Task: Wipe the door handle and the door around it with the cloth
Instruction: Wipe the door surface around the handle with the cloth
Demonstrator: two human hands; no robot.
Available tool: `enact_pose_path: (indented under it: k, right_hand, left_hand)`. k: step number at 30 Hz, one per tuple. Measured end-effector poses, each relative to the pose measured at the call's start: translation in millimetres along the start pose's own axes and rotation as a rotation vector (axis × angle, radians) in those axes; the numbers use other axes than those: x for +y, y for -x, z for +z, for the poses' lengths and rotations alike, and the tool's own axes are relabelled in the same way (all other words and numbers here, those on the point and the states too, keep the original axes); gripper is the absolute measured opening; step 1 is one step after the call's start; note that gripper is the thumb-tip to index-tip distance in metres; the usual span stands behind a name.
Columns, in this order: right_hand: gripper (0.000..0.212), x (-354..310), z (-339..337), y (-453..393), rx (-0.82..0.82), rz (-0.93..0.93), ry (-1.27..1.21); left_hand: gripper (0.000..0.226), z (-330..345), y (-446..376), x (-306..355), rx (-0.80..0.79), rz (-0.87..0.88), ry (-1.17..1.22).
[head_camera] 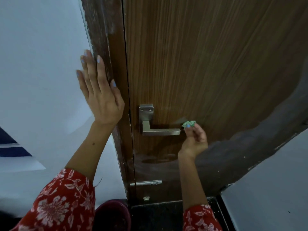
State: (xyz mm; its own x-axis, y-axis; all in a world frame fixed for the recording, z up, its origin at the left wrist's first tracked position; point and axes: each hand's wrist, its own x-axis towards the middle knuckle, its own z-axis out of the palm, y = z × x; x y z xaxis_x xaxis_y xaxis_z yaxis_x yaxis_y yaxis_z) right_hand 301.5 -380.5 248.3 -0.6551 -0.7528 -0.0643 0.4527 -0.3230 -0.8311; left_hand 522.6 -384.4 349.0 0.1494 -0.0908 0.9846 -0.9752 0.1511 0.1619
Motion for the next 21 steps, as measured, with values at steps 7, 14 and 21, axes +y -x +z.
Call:
enact_pose_path:
  k: [7,14,21]
  right_hand:
    - [0.036,13.2,-7.5,15.1,-0.183,-0.028,0.273]
    - [0.029,3.9,-7.5,7.6,-0.128,-0.09,0.286]
    - [0.03,-3.9,-18.9,-5.5,-0.045,-0.014,0.368]
  left_hand:
    - [0.046,9.8,-2.3,4.0,0.066,-0.026,-0.091]
    - [0.045,10.1,-1.5,4.6,0.095,-0.013,-0.112]
    - [0.045,12.0,-0.3,3.0,0.106,-0.013,-0.109]
